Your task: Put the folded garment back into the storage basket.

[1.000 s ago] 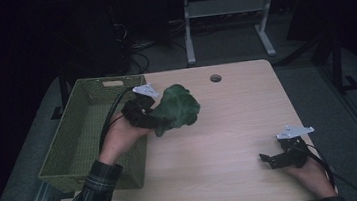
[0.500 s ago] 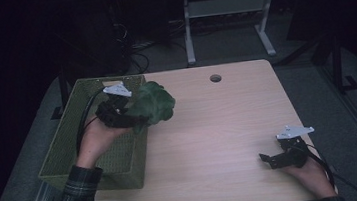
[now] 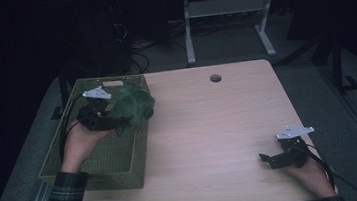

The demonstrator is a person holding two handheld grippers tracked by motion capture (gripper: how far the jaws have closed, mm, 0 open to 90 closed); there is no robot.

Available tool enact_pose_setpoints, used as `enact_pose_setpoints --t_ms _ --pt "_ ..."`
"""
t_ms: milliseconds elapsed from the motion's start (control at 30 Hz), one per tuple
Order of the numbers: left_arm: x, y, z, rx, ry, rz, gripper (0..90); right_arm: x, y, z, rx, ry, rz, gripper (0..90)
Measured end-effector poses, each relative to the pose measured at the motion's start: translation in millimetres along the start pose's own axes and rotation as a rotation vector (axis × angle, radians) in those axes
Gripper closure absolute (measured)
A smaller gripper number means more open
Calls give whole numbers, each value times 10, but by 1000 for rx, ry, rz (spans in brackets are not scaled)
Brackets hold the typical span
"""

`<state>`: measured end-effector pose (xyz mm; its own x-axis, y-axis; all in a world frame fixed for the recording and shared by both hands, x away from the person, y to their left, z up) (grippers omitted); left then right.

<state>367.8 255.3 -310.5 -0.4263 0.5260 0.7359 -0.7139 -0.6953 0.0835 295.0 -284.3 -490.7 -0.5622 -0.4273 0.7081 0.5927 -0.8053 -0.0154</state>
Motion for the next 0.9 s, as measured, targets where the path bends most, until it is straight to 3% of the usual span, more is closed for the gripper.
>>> enact_pose_setpoints --t_ms 500,900 --pt "55 -326 -373 93 -23 124 689 1 0 0 0 -1 1 24" --pt "-87 -510 -581 111 -73 158 689 0 0 0 0 0 0 24"
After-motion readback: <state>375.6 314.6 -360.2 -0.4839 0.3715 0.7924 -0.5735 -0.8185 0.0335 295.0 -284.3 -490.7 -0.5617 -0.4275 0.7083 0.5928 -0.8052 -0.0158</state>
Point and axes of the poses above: each handheld gripper's, and its own axes: x roughly backward along the jaws, z roughly out of its top, y roughly to its right, the point moved 1 cm from there along -x, roughly forward along the jaws, and after that the axes turned 1 degree about x, right-handed, at the moved point
